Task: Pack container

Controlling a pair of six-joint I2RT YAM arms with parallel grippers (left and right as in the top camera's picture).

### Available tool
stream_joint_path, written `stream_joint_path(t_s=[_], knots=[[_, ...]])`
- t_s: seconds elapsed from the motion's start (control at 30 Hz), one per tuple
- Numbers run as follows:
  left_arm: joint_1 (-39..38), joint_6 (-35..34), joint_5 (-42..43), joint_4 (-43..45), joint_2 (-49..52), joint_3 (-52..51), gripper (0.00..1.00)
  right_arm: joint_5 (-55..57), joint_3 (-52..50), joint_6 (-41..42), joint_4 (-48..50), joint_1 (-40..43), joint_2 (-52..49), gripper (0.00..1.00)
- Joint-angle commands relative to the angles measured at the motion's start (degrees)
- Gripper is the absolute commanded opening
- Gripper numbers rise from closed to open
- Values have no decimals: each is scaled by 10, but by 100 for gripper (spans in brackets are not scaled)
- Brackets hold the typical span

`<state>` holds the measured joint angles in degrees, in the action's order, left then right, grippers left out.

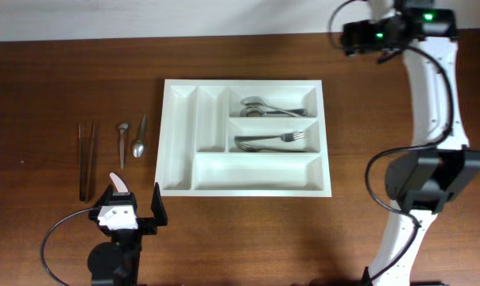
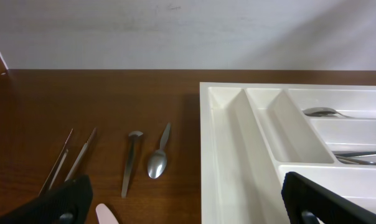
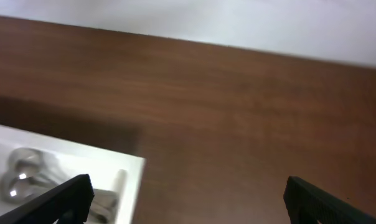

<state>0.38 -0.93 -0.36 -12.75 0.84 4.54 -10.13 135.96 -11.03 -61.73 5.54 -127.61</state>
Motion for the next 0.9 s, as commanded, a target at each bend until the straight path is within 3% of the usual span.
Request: stream_joint_path(t_s=[0.0,0.37,0.43,0.53,0.6,0.7,0.87], knots=[[-2,1,6,2,-5,-7,99,3,2,30,-4,2,3,99],[-2,5,1,11,-5,-6,99,3,2,30,-6,5,3,99],[-2,5,39,39,-5,-6,99,3,2,30,-6,5,3,99],[-2,-43,55,65,-4,7,99,3,2,30,-6,5,3,99],[-2,-81,29,28,9,40,99,3,2,30,-6,5,3,99],[-2,-79,-19,-52,59,126,99,3,2,30,-6,5,3,99],[-1,48,-59,-152,238,311,99,3,2,30,-6,5,3,99]])
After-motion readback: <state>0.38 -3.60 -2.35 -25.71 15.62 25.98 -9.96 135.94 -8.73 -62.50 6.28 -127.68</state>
